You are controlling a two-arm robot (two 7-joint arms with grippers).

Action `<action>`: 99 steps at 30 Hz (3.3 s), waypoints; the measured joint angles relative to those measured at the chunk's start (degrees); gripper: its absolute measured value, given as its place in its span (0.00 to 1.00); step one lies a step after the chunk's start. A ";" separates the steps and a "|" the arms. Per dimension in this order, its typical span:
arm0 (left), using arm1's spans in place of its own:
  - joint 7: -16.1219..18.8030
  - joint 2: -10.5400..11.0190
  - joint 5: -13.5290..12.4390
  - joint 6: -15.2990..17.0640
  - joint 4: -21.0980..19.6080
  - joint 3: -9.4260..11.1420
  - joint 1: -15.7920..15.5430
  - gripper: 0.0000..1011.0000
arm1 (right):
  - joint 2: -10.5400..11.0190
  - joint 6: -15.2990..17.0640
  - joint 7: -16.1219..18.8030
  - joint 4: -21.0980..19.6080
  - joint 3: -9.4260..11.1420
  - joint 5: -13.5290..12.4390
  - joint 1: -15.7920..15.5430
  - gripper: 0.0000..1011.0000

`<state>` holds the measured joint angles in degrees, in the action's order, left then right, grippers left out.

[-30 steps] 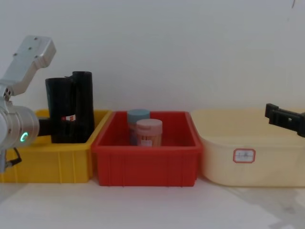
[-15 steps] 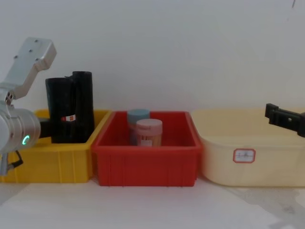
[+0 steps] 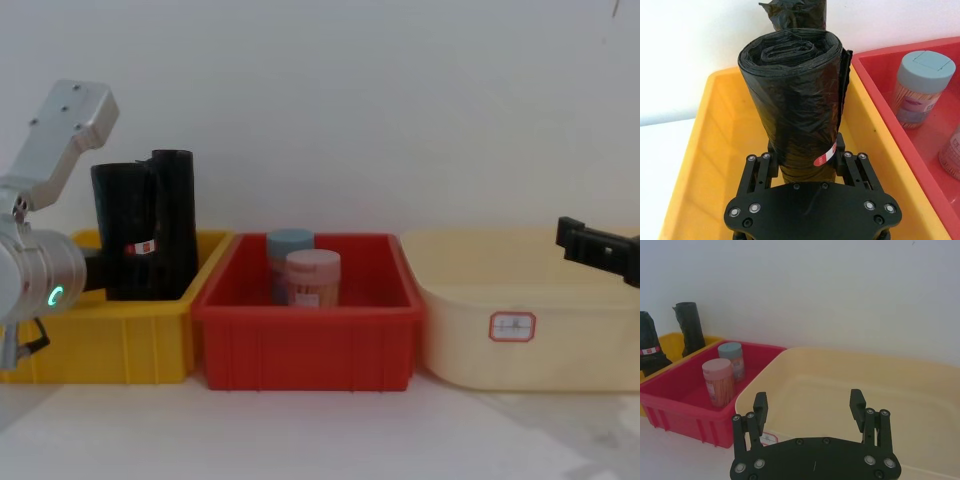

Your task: Pick up the garbage bag with the one hand and transfer it to the other hand.

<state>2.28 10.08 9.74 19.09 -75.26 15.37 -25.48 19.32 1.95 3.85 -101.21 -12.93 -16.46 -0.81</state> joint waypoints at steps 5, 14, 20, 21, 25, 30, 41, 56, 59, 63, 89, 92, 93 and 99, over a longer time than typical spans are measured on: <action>0.04 -0.01 -0.03 -0.09 0.05 -0.01 0.00 0.55 | -0.03 0.24 0.23 0.28 0.10 -0.04 0.33 0.99; 0.06 -0.06 -0.09 -0.18 0.11 -0.01 0.00 0.50 | -0.20 2.84 2.20 3.44 0.15 -0.90 4.47 0.99; 0.06 -0.06 -0.09 -0.21 0.11 -0.01 0.00 0.48 | -0.45 5.46 4.02 5.91 -0.71 -1.21 8.39 0.99; 0.06 -0.06 -0.10 -0.23 0.12 -0.01 0.00 0.48 | -0.68 6.82 4.68 6.87 -1.29 -1.21 10.11 0.99; 0.06 -0.06 -0.09 -0.25 0.11 -0.01 0.00 0.48 | -1.16 8.61 5.49 8.14 -2.33 -0.97 12.89 0.99; 0.05 -0.05 -0.10 -0.27 0.11 -0.01 0.00 0.48 | -2.29 12.13 6.90 10.66 -4.66 -0.03 17.69 0.99; 0.05 -0.05 -0.09 -0.27 0.11 0.00 0.00 0.48 | -4.65 18.30 9.41 15.13 -9.51 2.49 26.03 0.99; 0.06 -0.06 -0.09 -0.27 0.11 -0.01 0.00 0.48 | -8.47 24.67 11.26 23.35 -15.00 5.90 33.95 0.99; 0.05 -0.05 -0.09 -0.27 0.11 -0.01 0.00 0.48 | -9.21 25.53 11.53 24.97 -15.67 6.28 35.02 0.99; 0.05 -0.06 -0.09 -0.27 0.11 -0.01 0.00 0.48 | -10.27 26.56 11.94 27.14 -16.36 6.68 36.40 0.99; 0.05 -0.06 -0.09 -0.26 0.11 -0.01 0.00 0.48 | -15.30 27.10 15.02 36.75 -16.76 6.13 40.67 0.99; 0.05 -0.06 -0.09 -0.25 0.11 -0.01 0.00 0.48 | -15.80 26.47 15.04 38.25 -16.84 6.38 41.13 0.99; 0.05 -0.05 -0.09 -0.25 0.11 -0.01 0.00 0.48 | -15.91 26.32 15.05 38.57 -16.86 6.43 41.22 0.99; 0.05 -0.06 -0.09 -0.25 0.11 -0.01 0.00 0.48 | -16.82 24.94 15.14 41.10 -16.89 6.84 42.12 0.99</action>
<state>2.33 10.03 9.65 18.84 -75.15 15.36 -25.48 2.49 26.89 18.99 -60.11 -29.81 -9.62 41.30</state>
